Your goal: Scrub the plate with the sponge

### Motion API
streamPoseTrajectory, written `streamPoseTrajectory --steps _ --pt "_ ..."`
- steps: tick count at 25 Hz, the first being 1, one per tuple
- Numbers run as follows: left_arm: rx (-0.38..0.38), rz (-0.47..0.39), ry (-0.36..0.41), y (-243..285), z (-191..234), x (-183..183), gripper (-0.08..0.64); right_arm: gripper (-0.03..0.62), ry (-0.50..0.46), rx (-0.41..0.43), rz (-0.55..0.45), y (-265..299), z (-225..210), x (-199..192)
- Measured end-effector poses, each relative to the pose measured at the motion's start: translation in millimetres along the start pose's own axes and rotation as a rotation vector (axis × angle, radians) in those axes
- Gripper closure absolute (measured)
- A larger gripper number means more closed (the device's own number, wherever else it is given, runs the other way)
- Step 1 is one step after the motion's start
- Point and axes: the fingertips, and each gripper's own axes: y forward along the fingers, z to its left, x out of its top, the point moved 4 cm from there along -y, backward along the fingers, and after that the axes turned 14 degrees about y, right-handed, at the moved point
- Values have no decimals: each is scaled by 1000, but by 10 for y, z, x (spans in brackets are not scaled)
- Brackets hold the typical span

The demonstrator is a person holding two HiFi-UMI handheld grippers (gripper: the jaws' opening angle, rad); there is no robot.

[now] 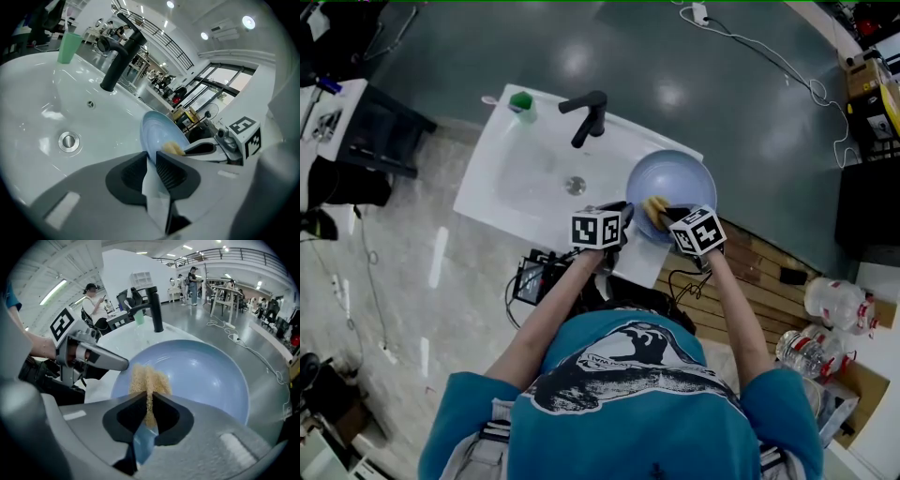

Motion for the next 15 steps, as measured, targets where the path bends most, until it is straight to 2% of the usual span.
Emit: streamPoseTrajectory --steps 6,9,15 --pt "-5 0 -4 -9 -27 -32 483 557 71 -204 -92 -248 -797 265" --pt "2 -1 2 -8 -24 -33 483 557 68 -298 -80 -302 -1127 309" --pt "46 -14 -18 -5 -40 -17 492 557 10 -331 -6 -283 -1122 201"
